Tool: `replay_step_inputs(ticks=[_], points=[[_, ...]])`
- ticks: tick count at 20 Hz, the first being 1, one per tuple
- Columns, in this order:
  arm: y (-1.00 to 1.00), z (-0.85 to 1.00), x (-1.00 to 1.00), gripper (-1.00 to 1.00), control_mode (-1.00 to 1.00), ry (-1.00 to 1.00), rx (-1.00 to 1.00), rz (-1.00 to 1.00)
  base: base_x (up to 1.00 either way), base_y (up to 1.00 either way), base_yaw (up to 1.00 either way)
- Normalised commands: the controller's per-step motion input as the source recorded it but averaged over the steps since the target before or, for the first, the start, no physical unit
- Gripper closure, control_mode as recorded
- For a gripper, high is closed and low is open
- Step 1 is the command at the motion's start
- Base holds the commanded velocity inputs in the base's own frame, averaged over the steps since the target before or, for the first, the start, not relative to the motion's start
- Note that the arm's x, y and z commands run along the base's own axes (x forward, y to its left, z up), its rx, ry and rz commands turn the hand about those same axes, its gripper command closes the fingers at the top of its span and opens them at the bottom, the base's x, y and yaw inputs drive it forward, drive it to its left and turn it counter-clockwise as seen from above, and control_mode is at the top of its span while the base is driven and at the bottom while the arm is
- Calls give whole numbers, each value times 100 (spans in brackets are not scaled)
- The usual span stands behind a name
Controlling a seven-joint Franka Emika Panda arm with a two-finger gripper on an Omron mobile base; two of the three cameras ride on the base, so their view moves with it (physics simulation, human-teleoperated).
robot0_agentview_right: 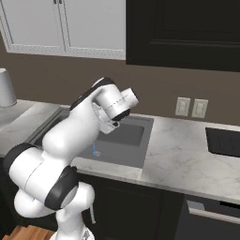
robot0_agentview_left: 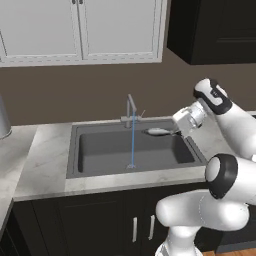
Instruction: Take the fish out of the fridge, briefly rinse it in the sink, and place it on the tray next to the sink.
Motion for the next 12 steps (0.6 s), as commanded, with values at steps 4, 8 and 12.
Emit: replay_step_inputs(ticks=[4,8,12], points=[[38,-46,51,100,-100,0,-3,-20,0,0,0],[48,-32,65,100,-100,0,-5,-19,0,0,0],[21,-18,51,100,-100,5,-5,-9,0,0,0]])
